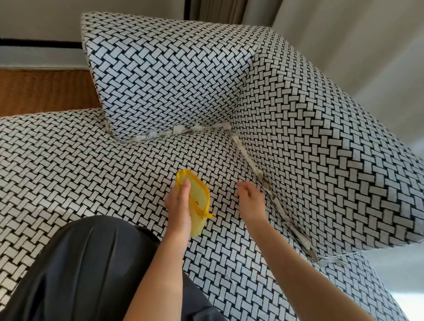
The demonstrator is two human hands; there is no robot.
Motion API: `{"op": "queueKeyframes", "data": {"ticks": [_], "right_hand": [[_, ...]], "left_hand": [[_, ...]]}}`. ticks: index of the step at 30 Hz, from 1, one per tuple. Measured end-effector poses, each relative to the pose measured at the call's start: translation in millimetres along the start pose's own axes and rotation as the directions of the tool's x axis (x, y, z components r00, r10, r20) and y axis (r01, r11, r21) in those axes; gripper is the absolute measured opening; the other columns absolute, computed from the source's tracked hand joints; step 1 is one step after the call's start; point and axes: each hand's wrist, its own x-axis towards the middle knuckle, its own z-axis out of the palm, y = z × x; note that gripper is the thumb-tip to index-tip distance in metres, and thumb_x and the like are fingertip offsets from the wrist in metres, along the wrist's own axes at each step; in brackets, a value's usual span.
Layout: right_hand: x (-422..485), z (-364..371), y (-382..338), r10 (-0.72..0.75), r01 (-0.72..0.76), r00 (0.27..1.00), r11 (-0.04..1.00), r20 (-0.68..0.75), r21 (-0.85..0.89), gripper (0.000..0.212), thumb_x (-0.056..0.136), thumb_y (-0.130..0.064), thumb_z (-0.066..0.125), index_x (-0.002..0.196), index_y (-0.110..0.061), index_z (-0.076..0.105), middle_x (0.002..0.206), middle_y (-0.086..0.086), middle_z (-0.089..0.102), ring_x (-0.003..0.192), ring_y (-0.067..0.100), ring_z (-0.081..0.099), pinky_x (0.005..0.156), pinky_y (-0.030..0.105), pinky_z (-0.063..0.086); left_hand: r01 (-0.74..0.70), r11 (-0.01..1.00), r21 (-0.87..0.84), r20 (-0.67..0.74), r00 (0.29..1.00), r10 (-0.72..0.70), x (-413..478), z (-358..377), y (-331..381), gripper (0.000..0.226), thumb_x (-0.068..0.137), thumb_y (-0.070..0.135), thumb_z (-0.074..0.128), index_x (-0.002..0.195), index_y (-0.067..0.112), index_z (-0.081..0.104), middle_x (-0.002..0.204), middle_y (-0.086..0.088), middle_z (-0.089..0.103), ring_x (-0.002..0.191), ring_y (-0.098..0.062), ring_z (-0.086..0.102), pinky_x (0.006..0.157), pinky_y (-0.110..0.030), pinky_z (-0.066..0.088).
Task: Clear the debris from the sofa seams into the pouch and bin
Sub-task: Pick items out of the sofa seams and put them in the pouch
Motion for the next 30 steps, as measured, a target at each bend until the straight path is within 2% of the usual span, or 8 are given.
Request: {"op": "queueKeyframes", "data": {"ticks": [4, 8, 11, 14, 18, 22, 27, 30], "right_hand": [[28, 19, 16, -0.232, 0.168, 0.965, 0.903, -0.12, -0.395, 0.029, 0.095, -0.02, 0.045, 0.122, -0.018, 0.056, 0.113, 0.004, 0.056, 0.099, 0.019, 0.051, 0.085, 0.029, 0.043], [57, 32, 8, -0.287, 0.066, 0.939, 0.691, -0.189, -0.72, 0.039, 0.095, -0.036, 0.042, 0.131, -0.021, 0.045, 0.125, 0.008, 0.05, 0.12, 0.026, 0.042, 0.077, 0.033, 0.043], [81, 26, -5, -0.147, -0.06, 0.965, 0.687, -0.219, -0.724, 0.039, 0.095, -0.041, 0.039, 0.128, -0.022, 0.046, 0.109, 0.008, 0.061, 0.099, 0.026, 0.056, 0.07, 0.032, 0.04], [100, 12, -12, -0.088, -0.046, 0.983, 0.738, -0.163, -0.674, 0.031, 0.096, -0.035, 0.037, 0.121, -0.019, 0.047, 0.086, 0.005, 0.059, 0.079, 0.026, 0.058, 0.072, 0.036, 0.048], [112, 5, -15, -0.088, -0.006, 0.991, 0.733, -0.104, -0.68, 0.028, 0.096, -0.032, 0.04, 0.12, -0.018, 0.046, 0.085, 0.001, 0.054, 0.075, 0.021, 0.053, 0.062, 0.03, 0.039], [123, 4, -19, 0.012, -0.052, 0.998, 0.748, -0.065, -0.661, 0.025, 0.094, -0.028, 0.042, 0.116, -0.019, 0.049, 0.081, 0.002, 0.056, 0.063, 0.018, 0.052, 0.051, 0.026, 0.037], [132, 2, -38, 0.169, -0.082, 0.984, 0.725, 0.061, -0.684, 0.029, 0.094, -0.016, 0.042, 0.122, -0.009, 0.048, 0.072, 0.002, 0.047, 0.055, 0.012, 0.043, 0.043, 0.023, 0.033], [135, 1, -54, 0.334, -0.208, 0.939, 0.74, 0.082, -0.64, 0.022, 0.095, -0.012, 0.04, 0.115, -0.006, 0.046, 0.067, 0.003, 0.042, 0.051, 0.01, 0.036, 0.035, 0.021, 0.032]], "left_hand": [[0.027, 1.0, 0.001, 0.006, 1.0, -0.027, 5, 2, -4, 0.08, 0.074, 0.066, 0.038, 0.141, 0.023, 0.029, 0.144, -0.014, 0.028, 0.127, -0.034, 0.038, 0.101, -0.059, 0.037], [0.044, 0.999, -0.017, 0.053, 0.998, -0.043, 10, -1, -5, 0.092, 0.065, 0.074, 0.038, 0.142, 0.025, 0.027, 0.141, -0.013, 0.033, 0.123, -0.03, 0.041, 0.098, -0.051, 0.041], [0.049, 0.997, -0.059, 0.122, 0.992, -0.041, 12, -2, -5, 0.089, 0.069, 0.073, 0.04, 0.141, 0.023, 0.028, 0.137, -0.013, 0.038, 0.118, -0.027, 0.045, 0.083, -0.035, 0.045], [0.071, 0.995, -0.066, 0.134, 0.989, -0.062, 15, -2, -6, 0.093, 0.065, 0.07, 0.036, 0.144, 0.023, 0.026, 0.14, -0.013, 0.037, 0.122, -0.028, 0.043, 0.088, -0.039, 0.043], [0.076, 0.995, -0.065, 0.152, 0.986, -0.066, 16, -2, -5, 0.092, 0.065, 0.07, 0.035, 0.145, 0.024, 0.025, 0.14, -0.011, 0.038, 0.121, -0.026, 0.045, 0.081, -0.035, 0.045], [0.069, 0.994, -0.081, 0.148, 0.987, -0.057, 19, -2, -6, 0.091, 0.066, 0.068, 0.037, 0.146, 0.026, 0.024, 0.143, -0.011, 0.034, 0.124, -0.028, 0.043, 0.101, -0.051, 0.04], [0.078, 0.994, -0.073, 0.15, 0.986, -0.066, 17, -2, -5, 0.099, 0.06, 0.072, 0.039, 0.145, 0.026, 0.025, 0.142, -0.01, 0.036, 0.123, -0.027, 0.044, 0.097, -0.043, 0.042], [0.076, 0.994, -0.083, 0.152, 0.986, -0.063, 17, -2, -5, 0.098, 0.06, 0.072, 0.041, 0.145, 0.025, 0.025, 0.141, -0.011, 0.037, 0.122, -0.027, 0.045, 0.1, -0.047, 0.041]]}}
